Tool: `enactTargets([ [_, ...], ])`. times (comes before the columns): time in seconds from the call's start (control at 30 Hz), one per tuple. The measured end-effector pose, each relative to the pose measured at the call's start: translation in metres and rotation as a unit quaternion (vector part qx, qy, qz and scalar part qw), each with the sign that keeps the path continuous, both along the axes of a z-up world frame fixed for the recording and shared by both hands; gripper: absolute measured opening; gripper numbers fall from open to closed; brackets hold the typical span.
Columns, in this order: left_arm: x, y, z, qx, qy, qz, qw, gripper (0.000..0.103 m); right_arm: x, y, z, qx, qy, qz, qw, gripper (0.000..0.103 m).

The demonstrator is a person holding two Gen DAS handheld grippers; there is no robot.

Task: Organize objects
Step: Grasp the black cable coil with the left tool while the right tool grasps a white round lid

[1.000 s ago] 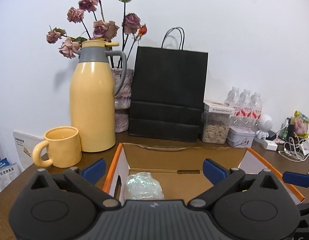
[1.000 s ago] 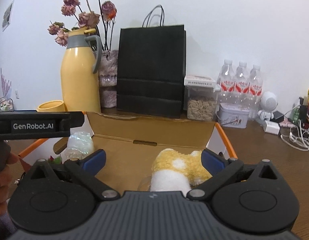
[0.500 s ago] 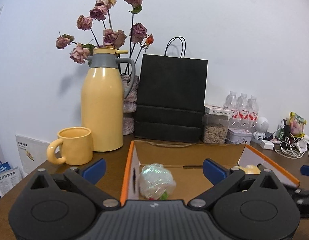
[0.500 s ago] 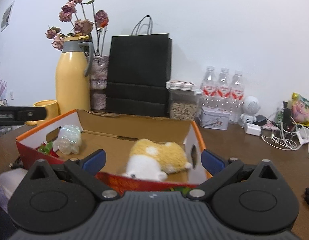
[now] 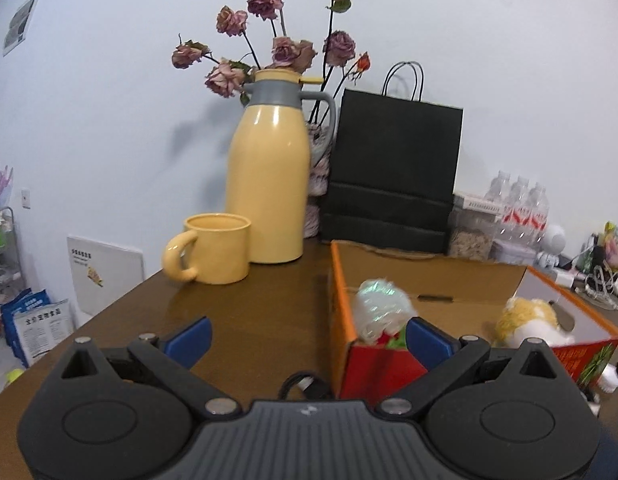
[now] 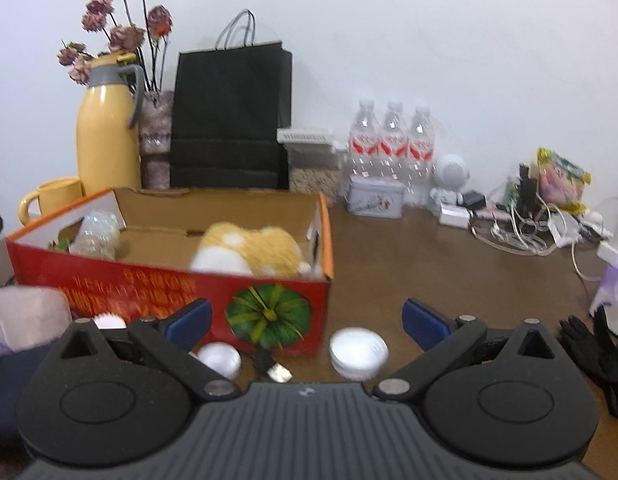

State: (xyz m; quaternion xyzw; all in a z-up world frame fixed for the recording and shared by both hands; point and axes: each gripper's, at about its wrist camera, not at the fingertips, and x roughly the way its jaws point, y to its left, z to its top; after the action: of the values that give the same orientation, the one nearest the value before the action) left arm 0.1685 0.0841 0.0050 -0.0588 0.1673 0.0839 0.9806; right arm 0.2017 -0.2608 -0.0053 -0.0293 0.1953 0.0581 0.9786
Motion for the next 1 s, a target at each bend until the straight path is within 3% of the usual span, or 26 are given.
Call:
enactTargets([
  [0.33, -0.004, 0.013, -0.017, 0.033, 0.058, -0.003, 0.9978, 0.103, 0.000, -0.030, -0.015, 0.010, 0.064, -0.016, 0.998, 0.103],
  [0.7, 0.014, 0.036, -0.032, 0.037, 0.129, -0.003, 0.9909, 0.103, 0.025, -0.050, -0.031, 0.014, 0.153, -0.039, 0.987, 0.103],
  [0.9, 0.026, 0.040, -0.042, 0.029, 0.171, -0.014, 0.9847, 0.103, 0.029, -0.051, -0.031, 0.006, 0.155, -0.034, 0.987, 0.103],
  [1.0, 0.022, 0.042, -0.039, 0.018, 0.153, -0.021, 0.9878, 0.103, 0.031, -0.052, -0.031, 0.006, 0.155, -0.029, 0.987, 0.103],
])
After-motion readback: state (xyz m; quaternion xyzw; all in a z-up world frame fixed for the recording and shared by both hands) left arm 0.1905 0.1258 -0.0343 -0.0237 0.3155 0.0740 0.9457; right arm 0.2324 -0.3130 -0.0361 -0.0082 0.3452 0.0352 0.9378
